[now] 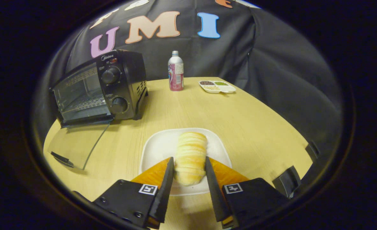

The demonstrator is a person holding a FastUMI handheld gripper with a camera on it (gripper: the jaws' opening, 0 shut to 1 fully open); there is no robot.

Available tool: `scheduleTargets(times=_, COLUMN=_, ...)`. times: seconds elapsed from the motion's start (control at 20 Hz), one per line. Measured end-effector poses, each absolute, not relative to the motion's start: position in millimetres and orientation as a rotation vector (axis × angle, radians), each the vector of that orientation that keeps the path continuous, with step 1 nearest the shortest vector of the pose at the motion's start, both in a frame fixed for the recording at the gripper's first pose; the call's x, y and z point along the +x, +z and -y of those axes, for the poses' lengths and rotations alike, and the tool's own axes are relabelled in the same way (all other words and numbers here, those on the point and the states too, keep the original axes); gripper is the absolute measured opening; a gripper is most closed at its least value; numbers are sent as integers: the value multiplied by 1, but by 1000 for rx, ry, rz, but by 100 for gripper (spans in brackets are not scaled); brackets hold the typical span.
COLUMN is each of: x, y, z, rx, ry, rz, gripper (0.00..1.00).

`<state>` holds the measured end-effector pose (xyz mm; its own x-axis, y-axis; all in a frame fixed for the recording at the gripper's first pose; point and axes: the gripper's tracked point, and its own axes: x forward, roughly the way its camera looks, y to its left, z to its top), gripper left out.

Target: Open the toaster oven, put the food inside, and close the toaster oven door.

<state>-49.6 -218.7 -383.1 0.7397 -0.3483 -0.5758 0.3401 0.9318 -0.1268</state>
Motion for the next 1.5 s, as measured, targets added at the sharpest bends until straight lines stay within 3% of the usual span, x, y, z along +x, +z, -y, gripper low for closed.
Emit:
scheduleTargets(times=0.15, x=-49, y=-379, z=216, rx=-23, ry=-382, rz=-605, gripper=46)
scheduleTargets(times=0.7, x=-63, y=-327, z=108, rx=192, ry=-213, rz=-469, gripper=46)
scheduleTargets(times=1.15, x=-15, y=-303, z=-27, rx=477, ry=-17, rz=-399, gripper=46)
scheduleTargets(times=1.5, x=65, y=-308, z=-41, rx=643, ry=-124, rz=-378, gripper=46)
